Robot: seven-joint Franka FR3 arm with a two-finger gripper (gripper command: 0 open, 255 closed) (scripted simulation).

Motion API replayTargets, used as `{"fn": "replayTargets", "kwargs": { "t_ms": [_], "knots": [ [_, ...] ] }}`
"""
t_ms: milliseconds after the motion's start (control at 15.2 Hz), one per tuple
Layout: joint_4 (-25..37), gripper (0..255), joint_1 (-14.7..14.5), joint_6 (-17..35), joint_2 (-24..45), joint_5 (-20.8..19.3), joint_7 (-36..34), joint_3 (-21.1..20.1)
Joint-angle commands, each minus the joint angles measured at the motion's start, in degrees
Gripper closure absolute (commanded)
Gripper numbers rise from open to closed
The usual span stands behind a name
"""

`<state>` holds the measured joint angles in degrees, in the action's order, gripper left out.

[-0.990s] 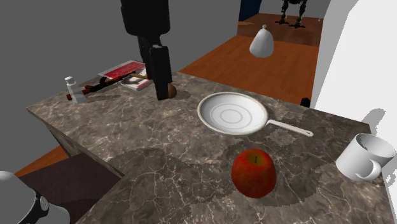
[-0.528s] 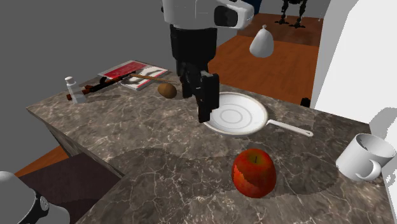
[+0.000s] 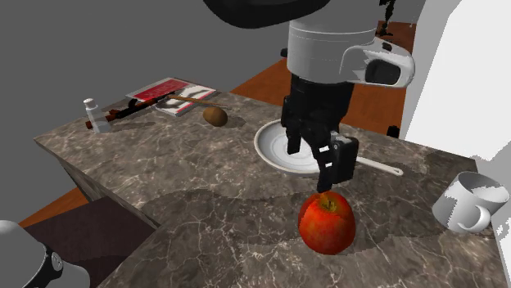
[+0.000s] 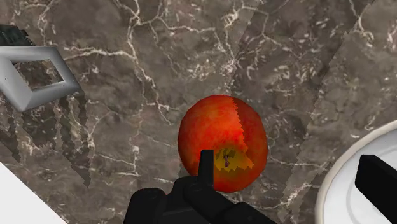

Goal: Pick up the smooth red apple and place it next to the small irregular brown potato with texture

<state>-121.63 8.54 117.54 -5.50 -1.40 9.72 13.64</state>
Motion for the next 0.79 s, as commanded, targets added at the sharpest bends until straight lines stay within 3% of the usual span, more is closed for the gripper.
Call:
{"fn": "replayTargets", "kwargs": {
  "t_ms": [0, 132, 726],
  "knots": [
    [3.11, 0, 0.64, 1.23, 4.13, 1.08, 1.8, 1.02],
    [5.64, 0, 1.23, 1.9, 7.23, 2.06, 3.13, 1.64],
    [2.54, 0, 1.36, 7.4, 9.72, 2.9, 3.72, 1.61]
  ]
}}
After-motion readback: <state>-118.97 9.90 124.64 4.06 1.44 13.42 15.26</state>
